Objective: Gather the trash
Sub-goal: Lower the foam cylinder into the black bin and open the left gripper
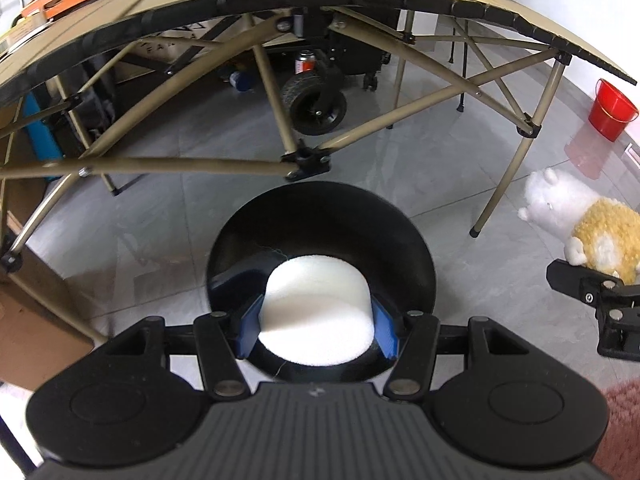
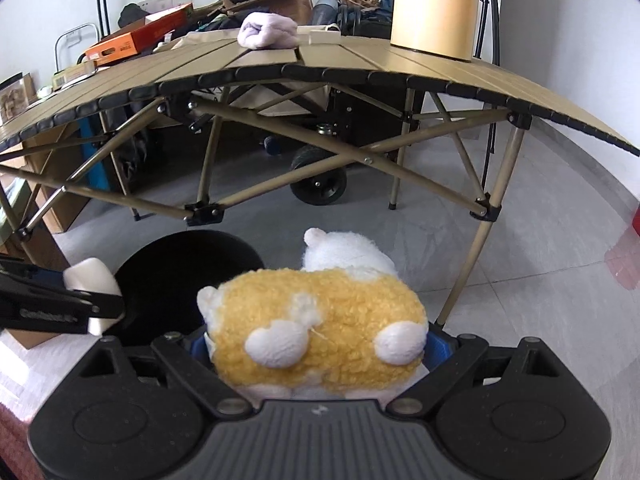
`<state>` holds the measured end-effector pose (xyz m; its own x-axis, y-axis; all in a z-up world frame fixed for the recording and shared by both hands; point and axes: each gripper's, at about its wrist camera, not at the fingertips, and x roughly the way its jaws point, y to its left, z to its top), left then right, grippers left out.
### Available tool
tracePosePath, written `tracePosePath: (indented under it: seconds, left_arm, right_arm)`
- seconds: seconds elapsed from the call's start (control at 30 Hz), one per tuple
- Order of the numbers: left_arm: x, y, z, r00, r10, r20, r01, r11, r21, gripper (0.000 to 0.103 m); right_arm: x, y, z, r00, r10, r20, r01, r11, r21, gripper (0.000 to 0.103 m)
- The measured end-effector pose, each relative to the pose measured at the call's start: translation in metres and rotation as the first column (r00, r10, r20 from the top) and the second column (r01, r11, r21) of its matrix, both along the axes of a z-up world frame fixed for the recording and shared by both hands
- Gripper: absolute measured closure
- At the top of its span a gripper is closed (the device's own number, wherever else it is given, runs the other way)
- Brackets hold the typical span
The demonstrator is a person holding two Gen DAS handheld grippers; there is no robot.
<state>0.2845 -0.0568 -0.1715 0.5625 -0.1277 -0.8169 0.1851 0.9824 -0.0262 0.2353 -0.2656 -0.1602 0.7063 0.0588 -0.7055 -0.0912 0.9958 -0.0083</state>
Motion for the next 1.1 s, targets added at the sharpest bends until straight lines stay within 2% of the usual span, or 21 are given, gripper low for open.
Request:
tracePosePath:
  seconds: [0.3,0.63,0.93,1.1]
  left_arm:
    - [0.027,-0.014,-0.012,1.0,0.025,0.016,-0.026,0.999,0.04,0.045]
    - [0.047,-0.018,-0.032,0.995,0.07,-0.064,-0.069,0.997,0.025,0.046]
    - [0.063,-0.028,-0.051,0.977,0.13,-0.169,-0.127,0.991,0.029,0.046]
    - [0.068,-0.029,-0.054,0.971,0.166,-0.17,-0.161,0.986,0.046,0.046]
  right_arm:
    - [0.018,-0.005,0.002,0.999,-0.033,0.004,0.033,0.999,0.0,0.009]
    - [0.02,-0.015,-0.013,0.995,-0.088,-0.038,0.087,0.996,-0.036,0.009]
    - [0.02,-0.027,-0.02,0.991,-0.124,-0.05,0.121,0.991,-0.048,0.009]
    - [0.021,-0.037,-0.025,0.984,-0.167,-0.058,0.165,0.985,-0.049,0.009]
